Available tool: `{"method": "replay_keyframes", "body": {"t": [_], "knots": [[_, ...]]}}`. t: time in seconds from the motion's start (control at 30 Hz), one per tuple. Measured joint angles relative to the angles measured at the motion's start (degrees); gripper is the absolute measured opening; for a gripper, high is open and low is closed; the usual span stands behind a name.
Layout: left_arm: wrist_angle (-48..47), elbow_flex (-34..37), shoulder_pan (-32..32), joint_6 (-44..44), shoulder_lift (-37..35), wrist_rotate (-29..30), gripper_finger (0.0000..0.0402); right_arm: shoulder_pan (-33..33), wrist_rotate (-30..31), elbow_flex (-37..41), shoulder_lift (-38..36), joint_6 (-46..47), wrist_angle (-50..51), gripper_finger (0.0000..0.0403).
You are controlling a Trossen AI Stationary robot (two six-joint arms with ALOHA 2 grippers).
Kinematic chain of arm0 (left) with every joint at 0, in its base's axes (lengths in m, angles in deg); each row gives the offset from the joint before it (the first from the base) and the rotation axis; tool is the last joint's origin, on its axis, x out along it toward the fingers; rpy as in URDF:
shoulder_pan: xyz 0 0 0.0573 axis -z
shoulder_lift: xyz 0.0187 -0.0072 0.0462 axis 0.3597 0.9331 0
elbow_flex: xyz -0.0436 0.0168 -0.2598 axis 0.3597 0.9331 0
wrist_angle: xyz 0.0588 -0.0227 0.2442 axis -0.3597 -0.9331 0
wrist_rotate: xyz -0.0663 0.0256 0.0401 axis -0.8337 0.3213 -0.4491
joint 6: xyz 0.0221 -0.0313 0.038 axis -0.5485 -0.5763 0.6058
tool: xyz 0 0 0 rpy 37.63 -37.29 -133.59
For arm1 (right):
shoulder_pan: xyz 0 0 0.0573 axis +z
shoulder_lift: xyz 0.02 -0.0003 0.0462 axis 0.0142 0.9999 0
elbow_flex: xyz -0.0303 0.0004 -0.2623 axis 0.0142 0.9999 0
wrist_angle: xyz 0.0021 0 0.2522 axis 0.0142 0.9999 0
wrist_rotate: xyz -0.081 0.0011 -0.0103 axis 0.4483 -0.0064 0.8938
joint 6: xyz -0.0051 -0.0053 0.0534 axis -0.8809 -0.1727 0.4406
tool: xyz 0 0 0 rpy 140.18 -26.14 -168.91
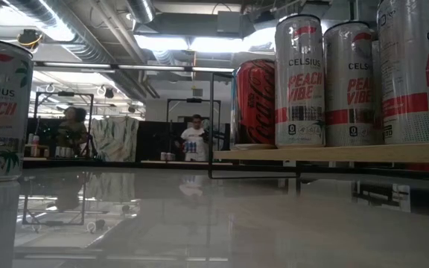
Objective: Place canned beverage on shelf
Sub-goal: Put the white pink soda can on the shelf aligned with the other white pink soda cans
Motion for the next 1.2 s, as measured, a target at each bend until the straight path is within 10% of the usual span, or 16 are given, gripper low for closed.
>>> {"method": "replay_keyframes", "body": {"t": [1.2], "knots": [[13.42,10.03,-12.12,0.07,0.0,4.85,0.0381,-0.02,0.01,0.0,0.0,0.0,0.0,0.0305]]}}
